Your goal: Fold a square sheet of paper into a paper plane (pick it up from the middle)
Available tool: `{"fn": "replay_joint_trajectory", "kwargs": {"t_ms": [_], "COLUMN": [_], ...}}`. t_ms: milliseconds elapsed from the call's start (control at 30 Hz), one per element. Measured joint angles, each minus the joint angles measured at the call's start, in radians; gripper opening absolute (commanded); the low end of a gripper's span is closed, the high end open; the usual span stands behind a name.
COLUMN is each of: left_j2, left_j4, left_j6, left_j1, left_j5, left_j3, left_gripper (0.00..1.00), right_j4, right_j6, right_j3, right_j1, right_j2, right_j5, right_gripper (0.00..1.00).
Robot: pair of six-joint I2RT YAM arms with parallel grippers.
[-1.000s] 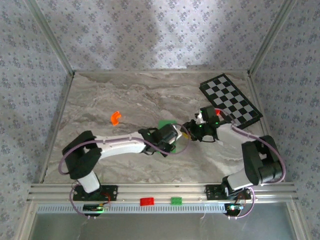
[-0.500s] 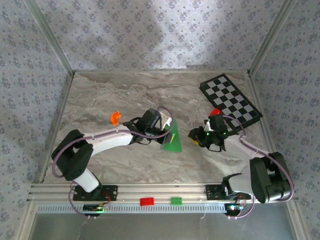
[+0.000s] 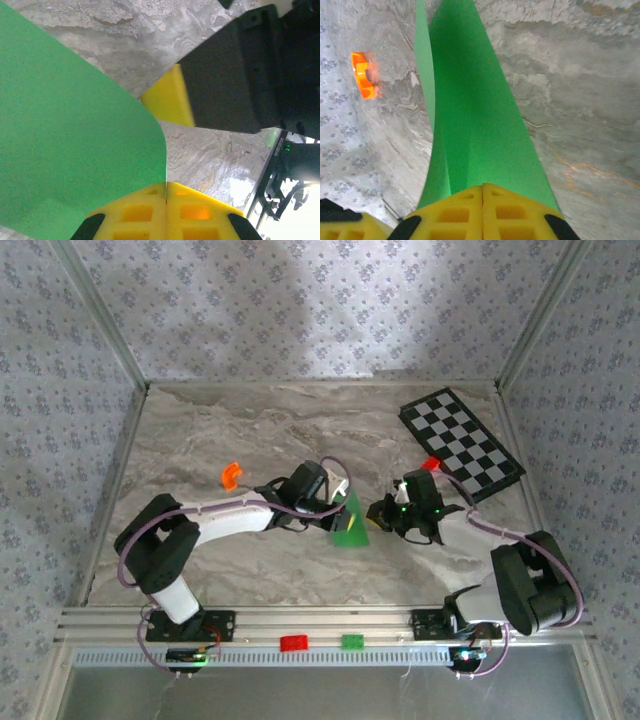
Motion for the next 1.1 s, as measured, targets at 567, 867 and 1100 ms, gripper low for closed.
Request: {"fn": "replay_joint_trajectory", "kwargs": {"t_ms": [567,867,1100], "left_j2": [0.000,0.056,0.111], "left_j4": [-0.013,-0.040,-0.054], "left_j6": [-0.011,0.017,0.027], "left_j1": [-0.009,-0.006,-0.007], "left_j5": [-0.046,-0.068,-0.067], "left_j3": [0.000,0.032,0.072], "left_gripper": [0.02,0.07,0.11], "right_j4": [0.034,0.031,0.031], "right_j6": [0.034,0.002,0.000], "right_j3": [-0.005,-0.005,-0.005], "right_j1": [0.086,0.087,0.087], "right_j2": [0.153,0.150,0.150], "right_j5": [0.057,0.060,0.058], "right_gripper": [0.00,0.00,0.00]}}
